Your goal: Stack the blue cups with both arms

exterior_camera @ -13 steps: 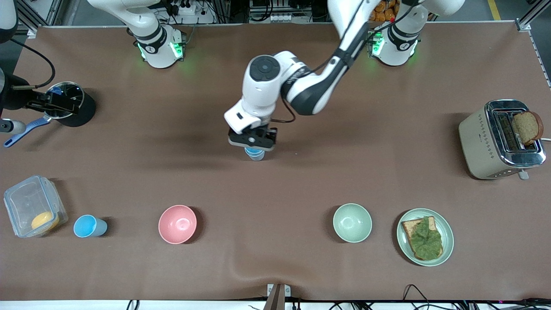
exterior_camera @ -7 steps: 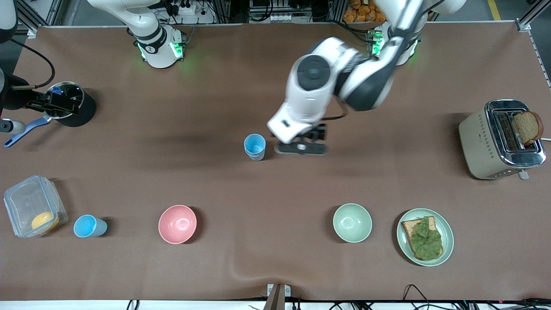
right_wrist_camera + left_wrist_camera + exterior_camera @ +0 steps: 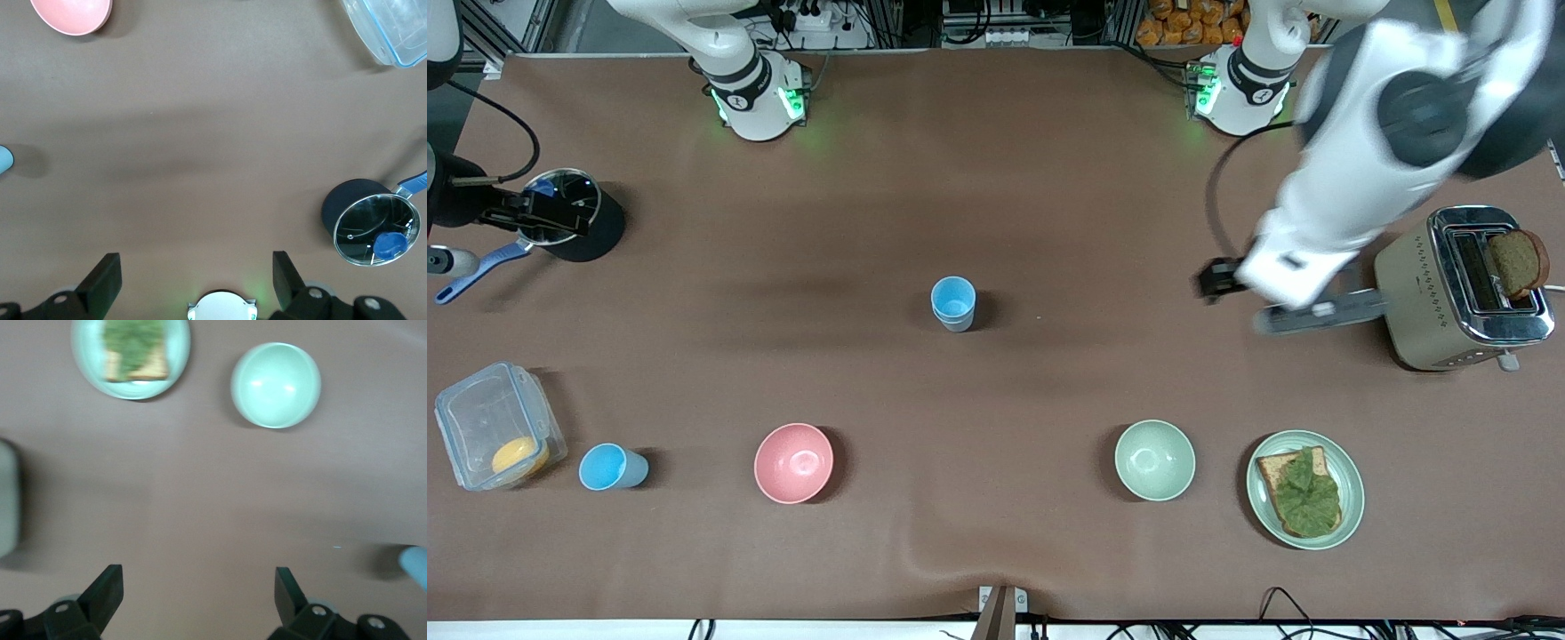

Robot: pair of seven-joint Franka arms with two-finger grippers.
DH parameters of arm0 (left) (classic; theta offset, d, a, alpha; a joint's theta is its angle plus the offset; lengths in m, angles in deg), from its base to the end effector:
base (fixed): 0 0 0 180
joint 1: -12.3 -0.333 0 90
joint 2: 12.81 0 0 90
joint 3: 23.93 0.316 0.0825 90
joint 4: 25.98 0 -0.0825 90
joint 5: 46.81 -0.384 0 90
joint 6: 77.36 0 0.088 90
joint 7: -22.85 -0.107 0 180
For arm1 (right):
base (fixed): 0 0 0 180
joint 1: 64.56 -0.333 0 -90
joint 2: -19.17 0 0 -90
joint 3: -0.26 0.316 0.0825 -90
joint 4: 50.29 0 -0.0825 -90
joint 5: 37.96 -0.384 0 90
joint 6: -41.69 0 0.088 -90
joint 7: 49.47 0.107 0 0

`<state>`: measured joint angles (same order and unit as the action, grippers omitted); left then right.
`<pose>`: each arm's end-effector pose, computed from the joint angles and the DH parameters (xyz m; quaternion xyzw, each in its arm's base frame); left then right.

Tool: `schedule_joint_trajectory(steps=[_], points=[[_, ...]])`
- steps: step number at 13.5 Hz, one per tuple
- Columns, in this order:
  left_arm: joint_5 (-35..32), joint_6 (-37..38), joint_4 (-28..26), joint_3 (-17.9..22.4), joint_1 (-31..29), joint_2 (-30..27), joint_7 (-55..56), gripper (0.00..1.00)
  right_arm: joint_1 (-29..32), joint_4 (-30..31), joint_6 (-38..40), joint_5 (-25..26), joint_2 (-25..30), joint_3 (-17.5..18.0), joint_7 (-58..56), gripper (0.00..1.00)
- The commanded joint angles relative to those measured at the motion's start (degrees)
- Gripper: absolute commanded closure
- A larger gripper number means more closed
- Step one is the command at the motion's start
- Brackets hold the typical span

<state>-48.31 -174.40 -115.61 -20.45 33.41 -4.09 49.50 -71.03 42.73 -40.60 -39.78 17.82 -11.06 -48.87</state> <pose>0.5784 -0.1837 0.5499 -0.9968 -0.0766 0.0038 0.0205 0.5411 -0.0410 0.5772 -0.9933 0.0470 0.1044 0.0175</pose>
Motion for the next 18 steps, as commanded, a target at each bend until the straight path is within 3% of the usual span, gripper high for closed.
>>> schedule_joint_trajectory(steps=[1,4,7,18], points=[[-1.57,-0.08,-7.56,-1.02,-5.89,-8.62,-7.18,0.00,1.28,0.23,0.20,0.85,0.38,1.03,0.01,0.00],[-1.31,3.94,-8.28,-1.02,-11.35,-12.06,-14.24,0.00,1.20,0.23,0.20,0.85,0.38,1.03,0.01,0.00],[0.36,8.26,-8.11,-0.84,-14.52,-13.99,-14.61,0.00,1.20,0.23,0.20,0.85,0.38,1.03,0.01,0.00],[2.38,11.08,-6.17,-0.49,-15.23,-13.65,-13.90,0.00,1.20,0.23,0.20,0.85,0.38,1.03,0.01,0.00]])
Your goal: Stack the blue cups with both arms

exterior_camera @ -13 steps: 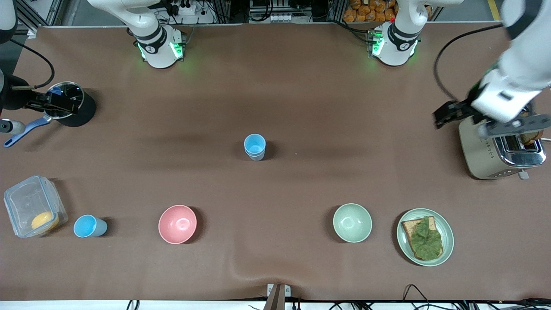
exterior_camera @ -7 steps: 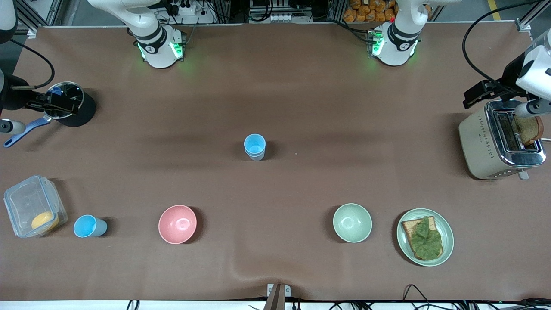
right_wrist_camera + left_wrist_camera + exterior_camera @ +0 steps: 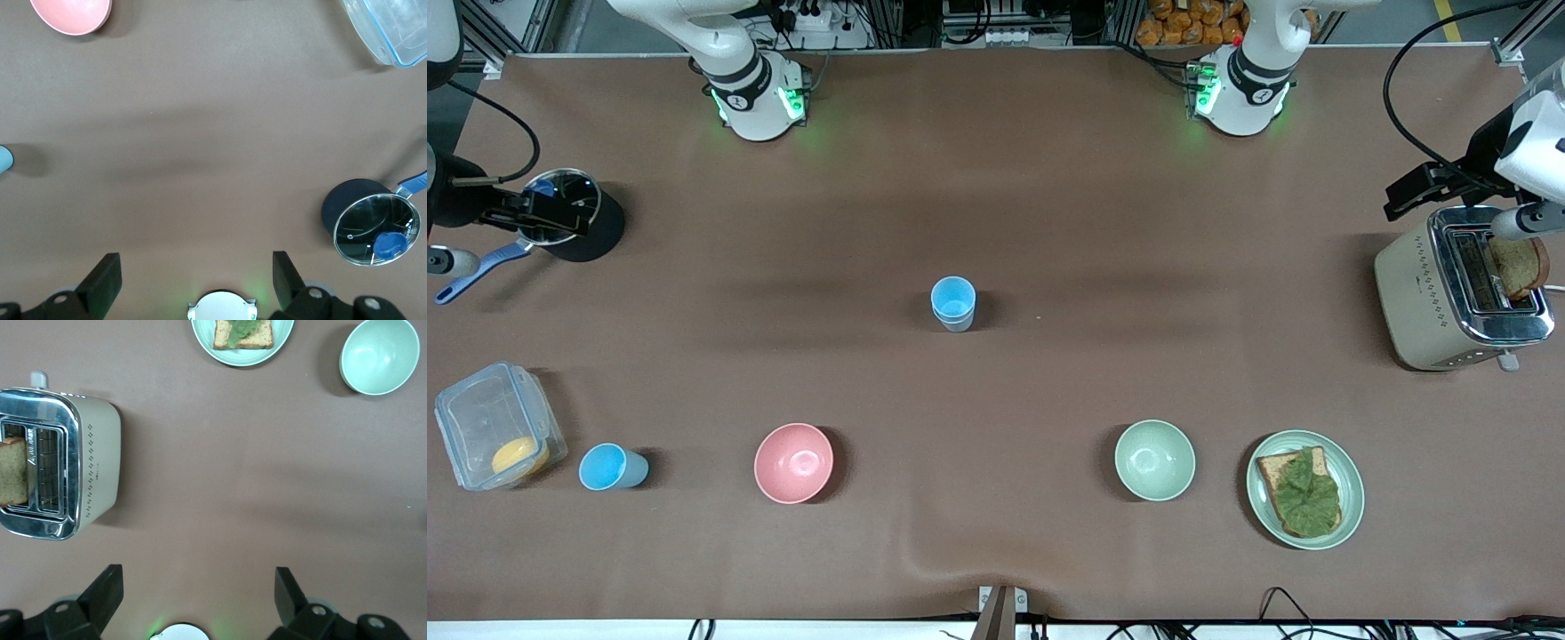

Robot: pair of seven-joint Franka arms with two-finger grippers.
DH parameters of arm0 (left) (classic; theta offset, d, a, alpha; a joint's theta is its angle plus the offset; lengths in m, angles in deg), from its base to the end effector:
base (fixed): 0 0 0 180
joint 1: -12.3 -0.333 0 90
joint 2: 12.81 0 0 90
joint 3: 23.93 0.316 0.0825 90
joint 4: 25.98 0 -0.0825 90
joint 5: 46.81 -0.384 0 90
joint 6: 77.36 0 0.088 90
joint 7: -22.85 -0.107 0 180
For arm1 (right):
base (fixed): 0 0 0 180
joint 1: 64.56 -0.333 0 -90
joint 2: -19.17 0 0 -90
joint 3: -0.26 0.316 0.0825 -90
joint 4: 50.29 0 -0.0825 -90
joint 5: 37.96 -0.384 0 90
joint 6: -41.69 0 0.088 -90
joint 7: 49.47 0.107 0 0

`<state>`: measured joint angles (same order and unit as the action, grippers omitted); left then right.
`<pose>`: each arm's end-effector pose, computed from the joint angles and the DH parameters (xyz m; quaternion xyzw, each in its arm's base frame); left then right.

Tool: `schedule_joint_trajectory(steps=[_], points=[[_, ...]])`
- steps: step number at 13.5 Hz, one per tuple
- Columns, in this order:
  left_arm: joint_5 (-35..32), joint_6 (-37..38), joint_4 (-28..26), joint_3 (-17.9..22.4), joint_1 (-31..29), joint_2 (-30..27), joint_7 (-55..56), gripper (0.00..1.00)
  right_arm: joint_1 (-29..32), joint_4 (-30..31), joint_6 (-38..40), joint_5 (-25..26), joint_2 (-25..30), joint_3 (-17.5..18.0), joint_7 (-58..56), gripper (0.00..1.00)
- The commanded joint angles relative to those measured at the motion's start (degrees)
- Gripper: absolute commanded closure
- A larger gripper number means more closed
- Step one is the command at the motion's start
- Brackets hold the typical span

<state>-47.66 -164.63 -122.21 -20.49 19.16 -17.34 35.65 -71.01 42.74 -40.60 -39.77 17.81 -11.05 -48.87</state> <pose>0.5223 -0.0283 0.6121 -0.9959 -0.0816 0.0376 0.0105 0.5411 -0.0411 0.5770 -0.9932 0.0471 0.1046 0.0174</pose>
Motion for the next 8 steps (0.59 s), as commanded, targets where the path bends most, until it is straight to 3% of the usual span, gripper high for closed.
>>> schedule_joint_trajectory(steps=[1,8], points=[[1.90,1.31,0.43,0.16,-1.15,-0.40,-0.31,0.00,1.18,0.22,0.20,0.85,0.39,1.02,0.01,0.00],[2.69,1.31,0.52,0.52,-2.55,-0.31,-0.58,0.00,1.27,0.22,0.20,0.85,0.39,1.02,0.10,0.00]])
